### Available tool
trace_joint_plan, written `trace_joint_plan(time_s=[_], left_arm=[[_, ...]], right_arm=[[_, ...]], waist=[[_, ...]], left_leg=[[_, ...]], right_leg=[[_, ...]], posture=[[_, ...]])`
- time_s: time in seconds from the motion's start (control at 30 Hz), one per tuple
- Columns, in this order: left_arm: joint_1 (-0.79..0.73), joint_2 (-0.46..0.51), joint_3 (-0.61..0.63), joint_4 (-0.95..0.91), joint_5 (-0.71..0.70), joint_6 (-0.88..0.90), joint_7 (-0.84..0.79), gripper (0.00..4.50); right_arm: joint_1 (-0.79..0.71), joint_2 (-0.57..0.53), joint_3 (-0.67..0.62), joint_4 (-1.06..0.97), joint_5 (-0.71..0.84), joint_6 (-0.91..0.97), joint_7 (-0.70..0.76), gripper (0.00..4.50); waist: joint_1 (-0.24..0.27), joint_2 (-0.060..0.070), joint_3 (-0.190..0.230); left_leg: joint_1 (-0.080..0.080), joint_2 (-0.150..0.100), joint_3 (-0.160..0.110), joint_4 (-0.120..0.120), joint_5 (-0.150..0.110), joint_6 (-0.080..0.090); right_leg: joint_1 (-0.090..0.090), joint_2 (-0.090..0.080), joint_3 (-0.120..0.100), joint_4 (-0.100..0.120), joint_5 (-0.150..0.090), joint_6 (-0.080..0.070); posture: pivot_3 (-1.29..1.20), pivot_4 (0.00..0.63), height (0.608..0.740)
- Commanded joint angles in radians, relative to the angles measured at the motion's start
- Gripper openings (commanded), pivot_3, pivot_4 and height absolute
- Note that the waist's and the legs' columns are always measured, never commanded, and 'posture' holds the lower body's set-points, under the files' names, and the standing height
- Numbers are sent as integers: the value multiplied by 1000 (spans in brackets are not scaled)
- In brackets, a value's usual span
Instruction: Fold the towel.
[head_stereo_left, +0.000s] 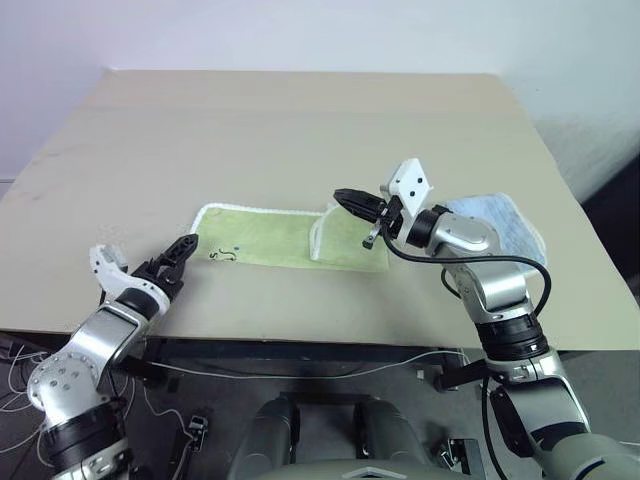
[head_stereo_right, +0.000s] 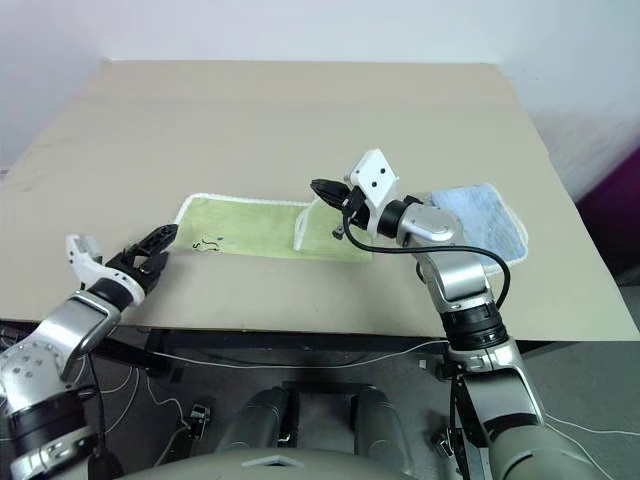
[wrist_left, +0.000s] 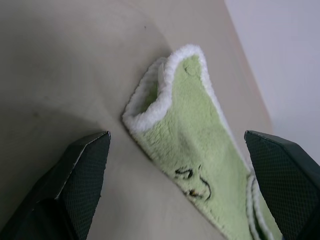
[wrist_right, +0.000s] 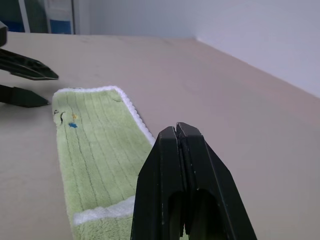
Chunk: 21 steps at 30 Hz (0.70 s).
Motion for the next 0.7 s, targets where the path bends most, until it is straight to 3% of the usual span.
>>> trace_joint_plan(time_s=[0.03,0.17,0.27,0.63,0.7], left_arm=[[-45,-14,-29,67,4,-15,30,4500],[-87,-16,-43,126,27,-23,26,4500],[-115,-18,-46,157,33,-31,15,3895],[-144,0,-29,200,51,-53,-52,66],[-148,2,-27,204,56,-56,-62,25]], right_arm=[[11,-5,-33,-75,13,10,-23,47],[25,-9,-44,-103,14,28,-39,47],[36,-12,-49,-127,16,42,-46,0],[55,-9,-45,-160,14,59,-63,0],[56,-8,-43,-160,13,58,-66,0]], waist=[[2,0,0],[9,1,-1],[18,1,-1],[14,1,0],[13,1,0]], left_leg=[[0,0,0,0,0,0],[0,0,0,0,0,0],[1,0,0,0,0,-1],[0,0,0,0,1,-1],[0,0,0,0,1,-1]], right_leg=[[0,0,0,0,0,0],[0,0,0,0,0,0],[1,0,0,0,0,0],[0,0,0,0,0,0],[0,0,0,0,0,0]], posture=[[0,150,740],[0,150,740],[0,150,740],[0,150,740],[0,150,740]])
